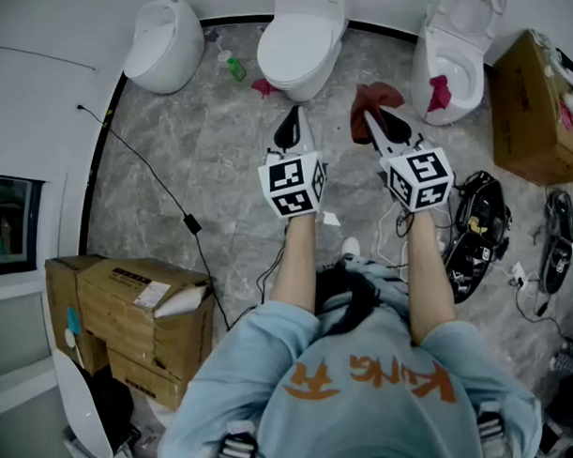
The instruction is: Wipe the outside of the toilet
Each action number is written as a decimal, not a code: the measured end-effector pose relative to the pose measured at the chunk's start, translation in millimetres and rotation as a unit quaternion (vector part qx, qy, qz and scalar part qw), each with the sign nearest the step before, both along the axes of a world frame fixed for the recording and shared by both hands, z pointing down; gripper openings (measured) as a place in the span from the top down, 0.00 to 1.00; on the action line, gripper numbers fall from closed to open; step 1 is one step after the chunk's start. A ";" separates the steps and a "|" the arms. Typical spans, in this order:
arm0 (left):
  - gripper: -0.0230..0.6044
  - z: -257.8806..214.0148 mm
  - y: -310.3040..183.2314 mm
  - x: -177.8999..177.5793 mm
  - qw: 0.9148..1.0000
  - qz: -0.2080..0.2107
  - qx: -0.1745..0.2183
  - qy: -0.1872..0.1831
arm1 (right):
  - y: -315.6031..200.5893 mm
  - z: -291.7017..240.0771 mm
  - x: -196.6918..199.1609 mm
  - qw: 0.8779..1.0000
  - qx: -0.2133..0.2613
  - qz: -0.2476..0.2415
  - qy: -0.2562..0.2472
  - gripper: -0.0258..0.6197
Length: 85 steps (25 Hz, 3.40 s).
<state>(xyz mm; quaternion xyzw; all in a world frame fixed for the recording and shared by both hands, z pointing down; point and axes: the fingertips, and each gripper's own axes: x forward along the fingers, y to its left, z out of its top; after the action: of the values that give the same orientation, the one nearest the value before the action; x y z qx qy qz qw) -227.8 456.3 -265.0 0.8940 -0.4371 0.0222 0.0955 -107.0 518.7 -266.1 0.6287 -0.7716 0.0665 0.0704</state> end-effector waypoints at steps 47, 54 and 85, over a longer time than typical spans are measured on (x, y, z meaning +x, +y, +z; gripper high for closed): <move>0.97 126.8 -290.8 17.6 0.987 -0.045 -0.150 0.047 | -293.0 110.5 70.7 0.994 -0.058 0.002 -0.096 0.90; 0.97 172.6 -378.0 -24.4 0.977 -0.061 -0.195 0.068 | -394.2 159.6 19.9 0.988 -0.097 -0.013 -0.116 0.90; 0.97 453.0 -408.6 48.7 0.938 -0.086 -0.332 0.050 | -442.1 437.6 3.5 0.936 -0.264 -0.233 -0.024 0.90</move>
<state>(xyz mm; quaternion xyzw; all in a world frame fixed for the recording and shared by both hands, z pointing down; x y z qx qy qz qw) -179.1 47.7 188.0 0.7704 -0.4750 0.1128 0.4100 -103.6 76.5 171.5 0.3883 -0.8525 0.2645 0.2290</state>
